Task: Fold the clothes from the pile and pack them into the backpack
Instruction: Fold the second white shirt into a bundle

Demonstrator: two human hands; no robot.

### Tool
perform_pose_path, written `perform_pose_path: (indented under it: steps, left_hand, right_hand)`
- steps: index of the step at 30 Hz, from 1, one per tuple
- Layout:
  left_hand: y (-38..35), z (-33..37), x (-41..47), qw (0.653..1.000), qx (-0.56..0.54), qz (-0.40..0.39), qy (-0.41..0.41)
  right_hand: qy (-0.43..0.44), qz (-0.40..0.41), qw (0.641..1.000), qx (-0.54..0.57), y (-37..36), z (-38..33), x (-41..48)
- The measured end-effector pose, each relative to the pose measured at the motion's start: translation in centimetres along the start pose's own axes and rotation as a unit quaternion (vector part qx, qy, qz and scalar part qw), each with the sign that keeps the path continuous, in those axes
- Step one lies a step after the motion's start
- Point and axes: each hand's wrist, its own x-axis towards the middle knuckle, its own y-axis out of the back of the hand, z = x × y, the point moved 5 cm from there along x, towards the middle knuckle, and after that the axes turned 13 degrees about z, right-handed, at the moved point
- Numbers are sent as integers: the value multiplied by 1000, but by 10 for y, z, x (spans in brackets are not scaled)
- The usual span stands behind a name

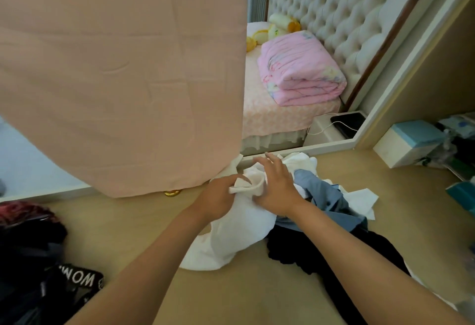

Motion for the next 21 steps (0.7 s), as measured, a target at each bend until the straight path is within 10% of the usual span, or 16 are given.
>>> perform_pose_path:
  steps: [5, 10, 13, 16, 21]
  left_hand:
    - [67, -30, -26, 982, 164, -78, 59]
    - [84, -41, -60, 970, 156, -165, 86]
    - [75, -55, -70, 976, 145, -144, 71]
    - [74, -94, -85, 914, 333, -224, 63]
    - [66, -130, -115, 843, 353, -365, 176]
  right_hand:
    - [-4, -150, 953, -264, -19, -1, -18]
    - [33, -82, 991, -98, -55, -90, -37]
    - [-29, -194, 976, 91, -85, -126, -59]
    - [-61, -311, 947, 49, -106, -109, -73]
    - [6, -104, 962, -252, -79, -48, -36]
